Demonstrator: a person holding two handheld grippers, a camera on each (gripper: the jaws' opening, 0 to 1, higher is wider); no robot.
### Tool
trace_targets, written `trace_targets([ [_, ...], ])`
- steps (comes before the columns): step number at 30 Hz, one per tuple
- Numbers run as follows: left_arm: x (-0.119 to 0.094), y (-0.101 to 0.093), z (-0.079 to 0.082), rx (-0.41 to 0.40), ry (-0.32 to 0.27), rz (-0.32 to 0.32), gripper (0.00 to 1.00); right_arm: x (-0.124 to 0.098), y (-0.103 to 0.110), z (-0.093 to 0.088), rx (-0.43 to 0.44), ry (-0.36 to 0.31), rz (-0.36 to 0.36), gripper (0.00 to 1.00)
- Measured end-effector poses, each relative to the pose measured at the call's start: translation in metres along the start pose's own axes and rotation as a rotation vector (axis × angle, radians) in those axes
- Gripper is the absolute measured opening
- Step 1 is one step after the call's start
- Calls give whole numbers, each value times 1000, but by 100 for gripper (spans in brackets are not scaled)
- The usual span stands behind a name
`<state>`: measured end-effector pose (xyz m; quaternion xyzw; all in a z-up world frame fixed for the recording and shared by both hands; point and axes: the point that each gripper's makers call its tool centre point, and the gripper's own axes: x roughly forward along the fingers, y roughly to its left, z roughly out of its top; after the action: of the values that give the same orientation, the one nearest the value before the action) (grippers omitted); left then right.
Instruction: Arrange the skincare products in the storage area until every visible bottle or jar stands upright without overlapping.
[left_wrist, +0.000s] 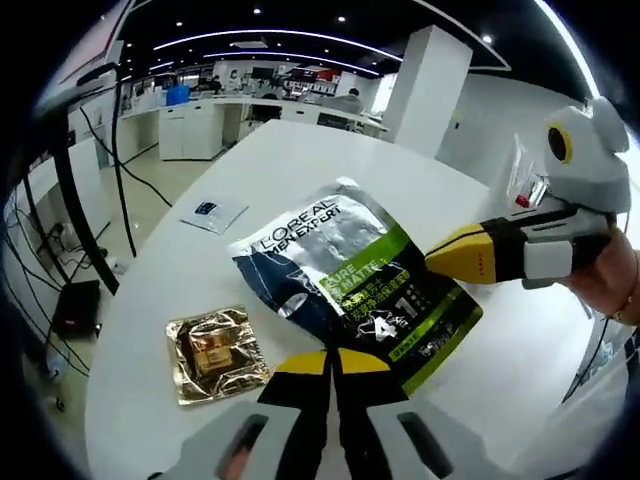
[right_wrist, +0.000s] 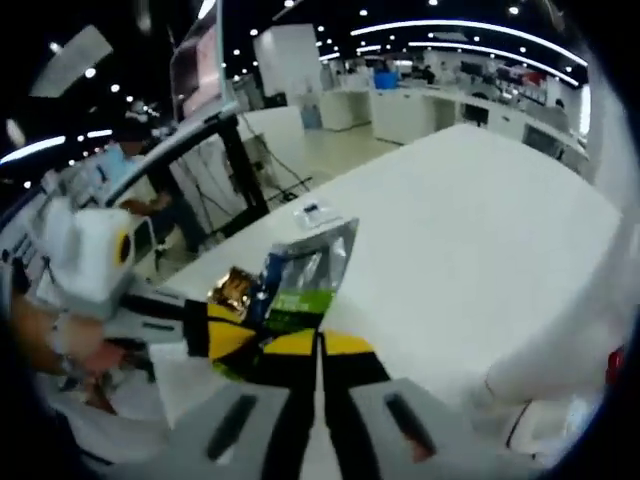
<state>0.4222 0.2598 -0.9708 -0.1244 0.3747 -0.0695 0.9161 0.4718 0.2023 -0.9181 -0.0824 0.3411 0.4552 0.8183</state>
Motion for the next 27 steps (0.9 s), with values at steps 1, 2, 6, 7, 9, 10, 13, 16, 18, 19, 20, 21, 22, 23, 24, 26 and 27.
trace_targets([
  [1, 0, 0, 0, 3, -2, -1, 1, -2, 0, 0, 2, -6, 0, 0],
  [2, 1, 0, 3, 12, -9, -5, 1, -4, -1, 0, 6, -16, 1, 0],
  [6, 2, -2, 6, 16, -24, -27, 0, -16, 0, 3, 119, -87, 37, 0],
  [7, 2, -4, 7, 17, -29, -33, 0, -19, 0, 5, 138, -106, 47, 0],
  [9, 2, -8, 9, 22, -46, -52, 0, -25, 0, 7, 166, -143, 59, 0],
  [10, 2, -9, 10, 24, -48, -57, 0, -28, 0, 6, 170, -150, 59, 0],
  [13, 2, -15, 10, 40, -56, -74, 0, -34, 1, 3, 193, -173, 71, 1],
  [16, 3, -21, 11, 51, -62, -100, 0, -40, 1, 2, 211, -197, 83, 1],
  [18, 3, -26, 14, 51, -80, -123, 0, -43, 2, 2, 222, -206, 101, 0],
  [19, 0, -45, 28, 33, -170, -216, 0, -42, 14, -3, 250, -167, 165, 0],
  [20, -5, -59, 38, 30, -220, -271, 0, -41, 18, -9, 255, -132, 171, 0],
  [21, -4, -56, 40, 73, -217, -209, 0, -38, 15, -15, 209, -130, 123, 0],
  [22, 3, -46, 28, 158, -130, -122, 0, -36, 14, -18, 151, -138, 109, 0],
  [23, 13, -40, 17, 230, -66, -67, 0, -35, 10, -27, 128, -129, 70, 0],
  [24, 15, -47, 16, 191, -81, -81, 0, -34, 10, -33, 149, -127, 65, 0],
  [26, 11, -57, 19, 107, -115, -131, 0, -39, 12, -42, 214, -115, 92, 0],
  [27, 9, -58, 19, 114, -113, -136, 0, -42, 11, -44, 213, -124, 90, 0],
])
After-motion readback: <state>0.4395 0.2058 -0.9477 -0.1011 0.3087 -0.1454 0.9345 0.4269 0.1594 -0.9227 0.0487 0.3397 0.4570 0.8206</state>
